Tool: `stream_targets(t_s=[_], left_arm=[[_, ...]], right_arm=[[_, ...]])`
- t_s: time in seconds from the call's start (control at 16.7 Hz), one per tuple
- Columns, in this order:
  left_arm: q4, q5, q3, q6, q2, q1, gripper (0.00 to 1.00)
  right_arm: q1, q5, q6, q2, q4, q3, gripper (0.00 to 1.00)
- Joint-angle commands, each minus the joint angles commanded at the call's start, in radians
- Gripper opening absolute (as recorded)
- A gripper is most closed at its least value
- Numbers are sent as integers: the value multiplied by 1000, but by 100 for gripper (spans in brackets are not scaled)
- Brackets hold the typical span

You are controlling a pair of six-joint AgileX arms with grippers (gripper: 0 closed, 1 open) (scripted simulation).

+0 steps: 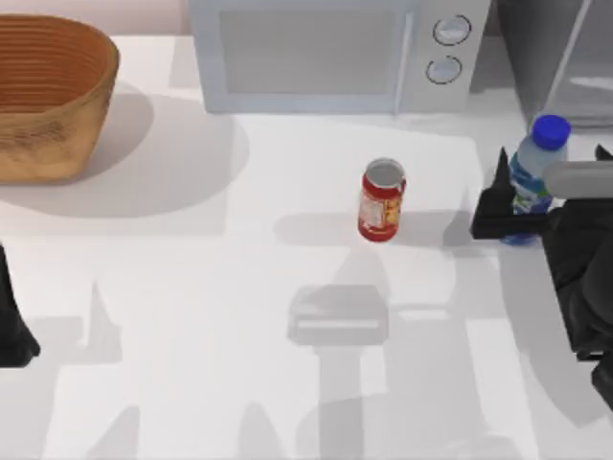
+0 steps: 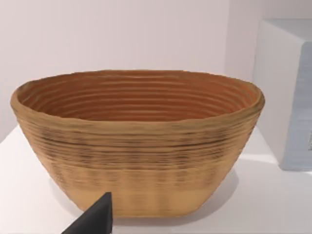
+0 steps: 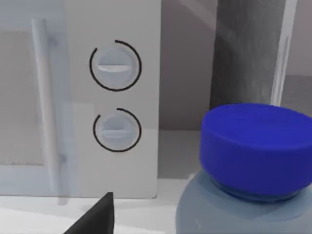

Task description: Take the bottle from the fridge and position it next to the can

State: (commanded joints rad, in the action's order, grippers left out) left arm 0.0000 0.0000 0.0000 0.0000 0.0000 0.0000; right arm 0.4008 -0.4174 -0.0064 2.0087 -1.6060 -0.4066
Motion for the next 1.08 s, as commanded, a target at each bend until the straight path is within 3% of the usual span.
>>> stream_targets(t_s=[0.42, 1.08], left_arm=[[0, 0, 0, 0, 0, 0, 100], [0, 0, 0, 0, 0, 0, 100]], right_arm=[[-49, 91, 2, -423, 305, 78, 100], [-283, 312, 14, -1517, 1189, 309, 100]])
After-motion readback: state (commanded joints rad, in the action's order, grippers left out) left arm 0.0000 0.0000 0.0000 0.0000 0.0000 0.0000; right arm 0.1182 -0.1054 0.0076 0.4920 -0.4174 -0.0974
